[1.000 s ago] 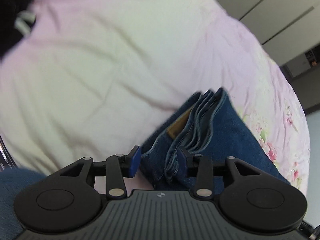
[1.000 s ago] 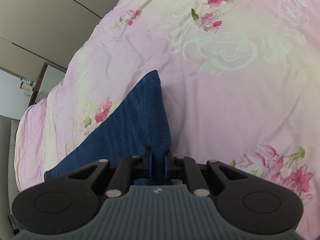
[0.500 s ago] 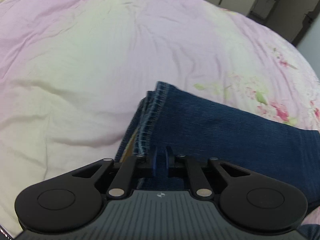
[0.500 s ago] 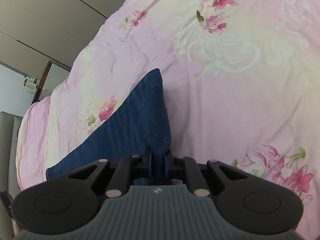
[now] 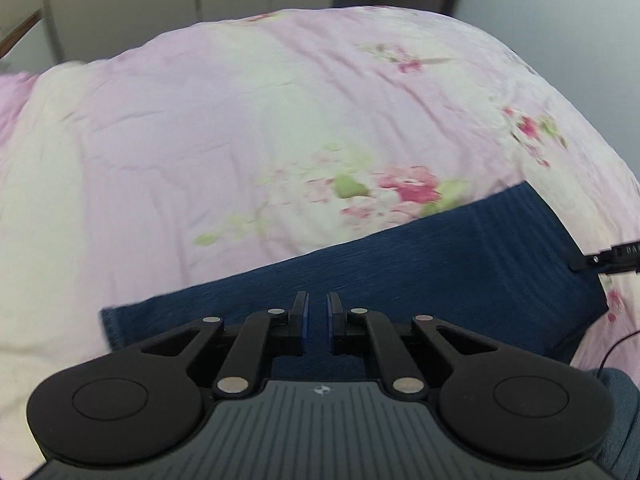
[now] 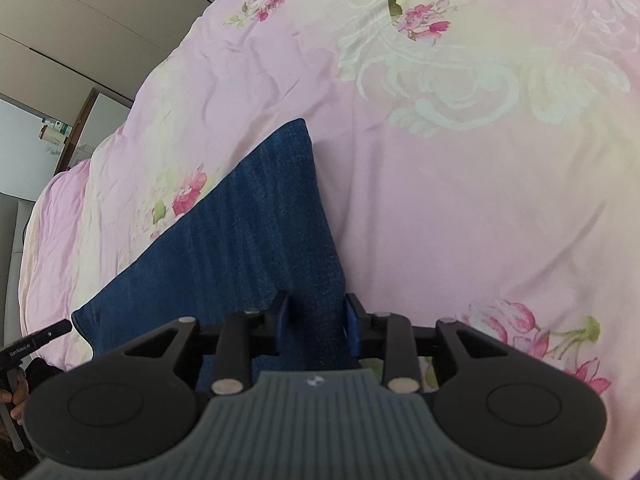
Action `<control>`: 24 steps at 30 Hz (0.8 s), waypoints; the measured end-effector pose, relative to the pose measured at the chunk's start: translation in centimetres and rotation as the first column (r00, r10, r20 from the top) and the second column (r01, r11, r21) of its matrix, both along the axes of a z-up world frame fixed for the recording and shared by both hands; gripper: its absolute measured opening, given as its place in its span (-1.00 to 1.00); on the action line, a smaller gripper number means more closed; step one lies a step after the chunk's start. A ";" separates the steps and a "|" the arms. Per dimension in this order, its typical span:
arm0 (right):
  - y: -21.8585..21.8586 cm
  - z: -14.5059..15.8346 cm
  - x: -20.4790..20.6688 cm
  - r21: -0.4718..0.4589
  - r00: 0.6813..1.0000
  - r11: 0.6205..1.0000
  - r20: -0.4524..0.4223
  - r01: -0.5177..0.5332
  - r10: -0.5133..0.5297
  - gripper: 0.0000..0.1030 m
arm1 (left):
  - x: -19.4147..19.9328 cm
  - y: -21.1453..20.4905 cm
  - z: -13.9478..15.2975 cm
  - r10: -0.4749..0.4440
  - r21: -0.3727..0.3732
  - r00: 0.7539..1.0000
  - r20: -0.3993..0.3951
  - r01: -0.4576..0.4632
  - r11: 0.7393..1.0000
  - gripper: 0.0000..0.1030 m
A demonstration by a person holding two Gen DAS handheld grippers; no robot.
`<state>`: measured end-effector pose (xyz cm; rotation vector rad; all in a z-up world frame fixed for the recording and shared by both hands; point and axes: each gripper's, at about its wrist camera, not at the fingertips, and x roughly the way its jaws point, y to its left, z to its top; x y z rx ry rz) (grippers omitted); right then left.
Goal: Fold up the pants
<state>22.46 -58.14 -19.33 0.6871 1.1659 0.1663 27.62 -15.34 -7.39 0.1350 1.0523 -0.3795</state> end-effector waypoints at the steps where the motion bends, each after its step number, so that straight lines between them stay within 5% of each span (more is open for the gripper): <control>1: 0.0 0.0 0.1 0.002 1.000 1.000 0.002 -0.008 0.008 -0.44 | 0.6 -1.6 -0.5 -0.053 0.024 0.999 0.002 0.053 0.998 -0.85; 6: 0.4 -0.2 0.4 -0.006 0.998 0.998 0.010 -0.060 0.060 -0.38 | 3.5 -7.2 -3.8 -0.197 0.056 0.979 -0.047 0.200 0.978 -0.85; 14: 1.1 -1.0 0.7 -0.023 0.994 0.994 0.022 -0.103 0.104 -0.35 | 7.7 -9.6 -9.5 -0.138 0.064 0.977 -0.160 0.149 0.987 -0.85; 19: 0.6 -2.2 1.0 0.022 0.996 0.996 0.007 -0.092 0.091 -0.35 | 6.3 -9.3 -7.7 -0.182 0.051 0.970 -0.163 0.193 0.980 -0.86; 24: 0.1 -2.8 0.2 0.074 0.998 0.995 0.009 -0.065 0.065 -0.35 | 1.7 -10.1 -5.5 -0.363 -0.008 0.907 -0.214 0.370 0.929 -0.87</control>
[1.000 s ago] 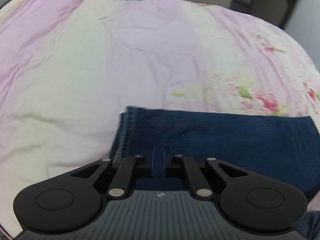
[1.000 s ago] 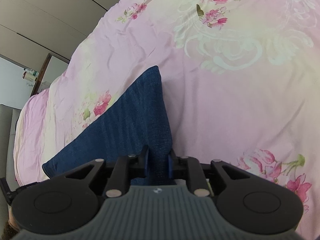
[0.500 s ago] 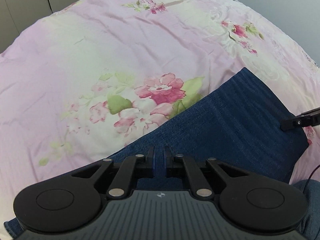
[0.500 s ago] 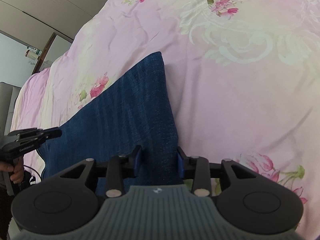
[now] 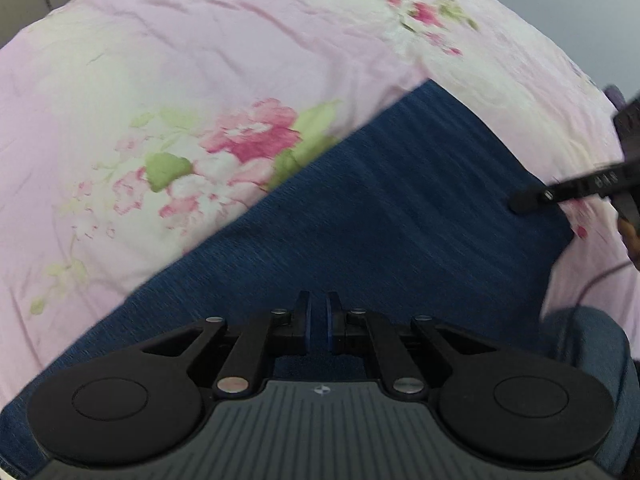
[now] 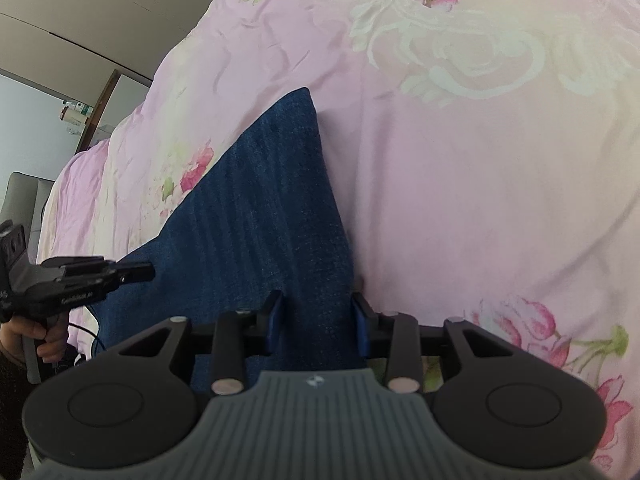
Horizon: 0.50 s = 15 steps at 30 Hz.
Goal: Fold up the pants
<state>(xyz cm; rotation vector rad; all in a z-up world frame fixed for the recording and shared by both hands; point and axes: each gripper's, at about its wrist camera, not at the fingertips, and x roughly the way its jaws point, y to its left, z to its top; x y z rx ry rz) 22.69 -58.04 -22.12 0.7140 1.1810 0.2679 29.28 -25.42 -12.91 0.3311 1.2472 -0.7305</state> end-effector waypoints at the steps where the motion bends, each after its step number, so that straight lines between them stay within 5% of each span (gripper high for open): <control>1: -0.1 0.0 -0.2 0.003 1.000 1.000 0.002 0.002 -0.002 -0.35 | -0.9 -0.3 -0.1 -0.036 0.004 0.999 -0.013 0.036 0.999 -0.87; 4: -0.1 0.0 -0.5 0.013 1.000 1.000 0.002 0.012 -0.012 -0.35 | -2.8 -1.5 -2.5 -0.090 0.084 0.995 -0.031 0.092 0.992 -0.87; 7: -0.2 -0.2 -0.7 0.029 1.000 0.999 -0.005 0.025 -0.025 -0.35 | -2.5 -1.3 -3.6 -0.042 0.080 0.998 -0.051 0.046 0.996 -0.87; 15: -1.6 -0.9 -1.3 0.112 0.997 0.991 -0.026 0.078 -0.075 -0.45 | -6.2 -1.1 -0.3 -0.171 0.073 0.983 -0.071 0.176 0.982 -0.87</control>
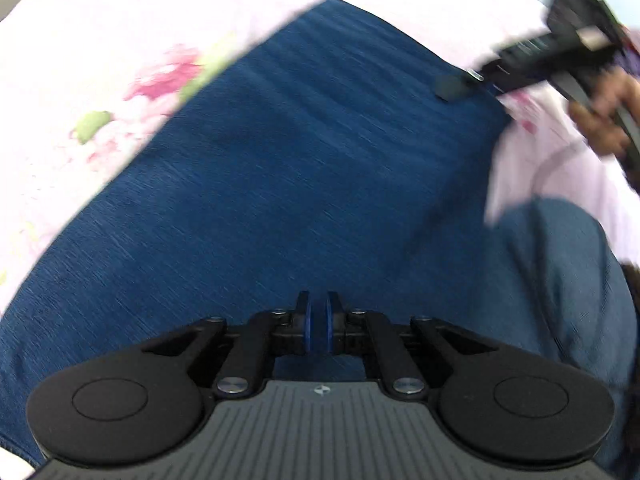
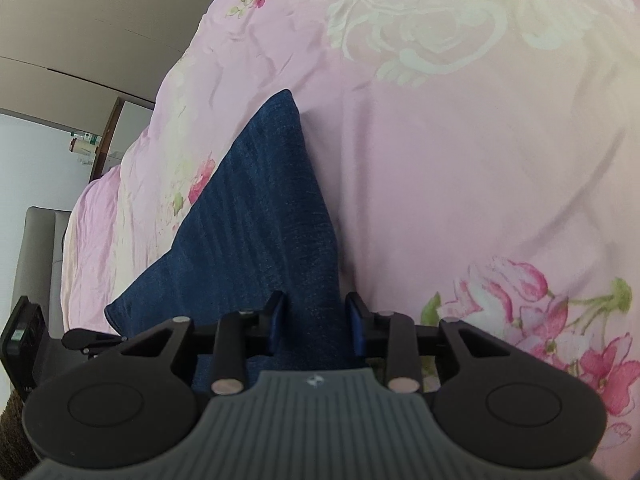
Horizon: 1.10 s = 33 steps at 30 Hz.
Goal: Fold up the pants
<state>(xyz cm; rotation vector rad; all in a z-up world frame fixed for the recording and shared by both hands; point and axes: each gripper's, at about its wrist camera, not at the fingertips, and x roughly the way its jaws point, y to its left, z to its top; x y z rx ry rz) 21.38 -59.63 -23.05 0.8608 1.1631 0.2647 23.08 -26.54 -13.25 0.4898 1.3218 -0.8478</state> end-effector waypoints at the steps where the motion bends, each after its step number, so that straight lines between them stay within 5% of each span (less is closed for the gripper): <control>1: -0.1 0.0 -0.1 0.010 1.000 1.000 0.003 0.004 -0.004 -0.46 | -0.5 0.0 -0.2 -0.011 0.013 1.000 0.002 0.011 1.000 -0.87; 11: 0.5 3.6 -0.5 0.101 0.998 0.995 0.056 -0.004 -0.002 -0.76 | -2.0 -0.2 -4.4 0.032 0.055 0.999 -0.009 -0.032 0.998 -0.87; 16: 3.8 9.3 -0.4 0.071 0.990 0.996 0.130 -0.057 0.047 -0.77 | -4.3 1.0 -2.2 0.009 0.002 1.000 0.015 -0.009 1.000 -0.87; 21: 8.0 15.1 -0.7 0.021 0.970 0.992 0.214 -0.124 0.117 -0.77 | -5.8 6.8 2.3 0.090 -0.092 0.992 0.094 -0.081 0.992 -0.83; 26: 13.6 19.2 -0.6 -0.007 0.950 0.984 0.259 -0.179 0.175 -0.76 | -5.1 15.1 5.2 0.256 -0.097 0.953 0.160 -0.243 0.965 -0.82; 33: 24.3 21.7 1.4 -0.025 0.921 0.959 0.273 -0.283 0.279 -0.76 | -3.9 25.5 5.2 0.477 -0.146 0.868 0.140 -0.458 0.877 -0.82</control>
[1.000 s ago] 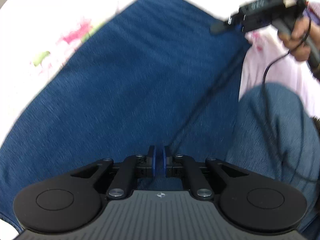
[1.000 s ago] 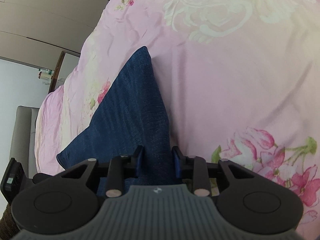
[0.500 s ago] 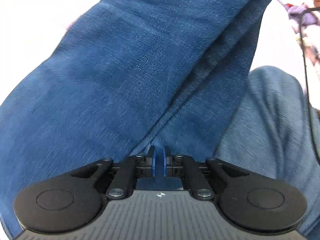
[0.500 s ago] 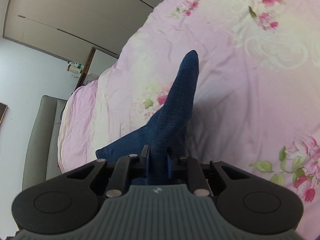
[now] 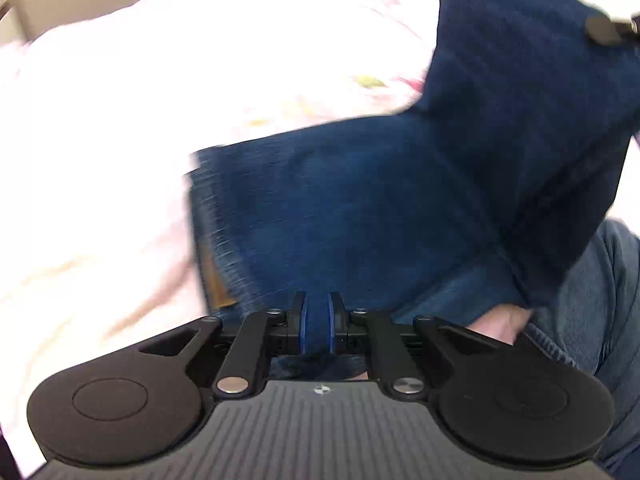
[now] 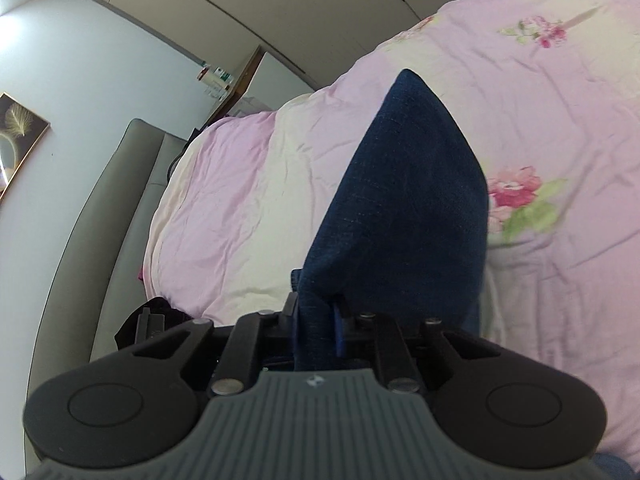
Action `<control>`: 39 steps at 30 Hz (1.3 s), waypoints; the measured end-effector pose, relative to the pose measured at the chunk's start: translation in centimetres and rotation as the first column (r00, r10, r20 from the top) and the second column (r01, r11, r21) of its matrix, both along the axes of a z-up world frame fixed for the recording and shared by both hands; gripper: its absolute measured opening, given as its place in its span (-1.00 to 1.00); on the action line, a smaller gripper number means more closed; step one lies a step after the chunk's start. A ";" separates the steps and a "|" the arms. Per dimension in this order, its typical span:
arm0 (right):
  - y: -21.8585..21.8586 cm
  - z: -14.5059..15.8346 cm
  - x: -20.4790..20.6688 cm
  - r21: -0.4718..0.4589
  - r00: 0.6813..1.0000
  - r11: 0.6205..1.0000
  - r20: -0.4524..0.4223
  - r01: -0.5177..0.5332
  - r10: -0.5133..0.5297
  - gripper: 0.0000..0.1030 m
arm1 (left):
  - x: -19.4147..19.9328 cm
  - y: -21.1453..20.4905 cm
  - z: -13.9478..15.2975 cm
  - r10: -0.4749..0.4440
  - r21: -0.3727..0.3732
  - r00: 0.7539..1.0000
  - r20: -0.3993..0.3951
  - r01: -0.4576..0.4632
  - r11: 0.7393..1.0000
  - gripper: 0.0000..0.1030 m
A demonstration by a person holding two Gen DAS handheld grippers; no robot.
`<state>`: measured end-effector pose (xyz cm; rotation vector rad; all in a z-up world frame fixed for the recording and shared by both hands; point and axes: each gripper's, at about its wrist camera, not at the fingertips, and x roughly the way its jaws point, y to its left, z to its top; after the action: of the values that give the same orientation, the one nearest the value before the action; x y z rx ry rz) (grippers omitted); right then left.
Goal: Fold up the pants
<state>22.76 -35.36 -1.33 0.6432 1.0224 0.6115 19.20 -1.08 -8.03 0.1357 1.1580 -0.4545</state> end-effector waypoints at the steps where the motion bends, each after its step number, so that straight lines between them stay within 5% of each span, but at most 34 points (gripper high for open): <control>1: 1.7 0.0 0.4 0.000 1.000 1.000 -0.003 -0.014 0.014 -0.76 | 0.5 1.1 0.2 0.026 -0.018 1.000 0.007 -0.026 1.000 -0.82; 12: 18.5 -8.5 3.5 -0.001 0.973 0.993 -0.202 -0.114 0.112 -0.76 | -0.2 7.5 1.2 0.225 -0.193 0.974 -0.003 -0.221 0.956 -0.82; 23: 25.8 -14.6 4.4 -0.120 0.951 0.975 -0.269 -0.188 0.150 -0.71 | -0.2 8.9 0.7 0.314 -0.241 0.948 -0.045 -0.315 0.918 -0.81; 30: 25.1 -14.3 3.7 -0.085 0.959 0.982 -0.243 -0.168 0.143 -0.36 | -1.1 8.8 0.9 0.365 -0.303 0.927 -0.079 -0.371 0.878 0.10; 33: 22.8 -12.3 2.6 -0.111 0.978 0.983 -0.164 -0.149 0.130 -0.33 | -1.2 8.1 0.1 0.384 -0.335 0.915 -0.122 -0.402 0.852 0.32; 37: 17.7 -10.9 0.4 -0.145 0.994 0.987 -0.090 -0.074 0.062 -0.32 | -0.9 7.1 -2.6 0.424 -0.332 0.888 -0.181 -0.461 0.823 0.35; 38: 16.3 -10.9 -0.2 -0.151 0.996 0.987 -0.081 -0.058 0.046 -0.32 | -0.9 7.0 -3.3 0.438 -0.327 0.879 -0.189 -0.477 0.816 0.25; 39: 15.3 -10.9 -0.9 -0.165 0.997 0.985 -0.070 -0.046 0.035 -0.32 | -0.9 7.0 -3.9 0.448 -0.321 0.870 -0.205 -0.492 0.809 -0.15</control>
<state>21.87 -20.10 -12.28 0.4998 1.1386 0.5366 18.31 5.88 -11.92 -0.5071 1.1562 -0.2253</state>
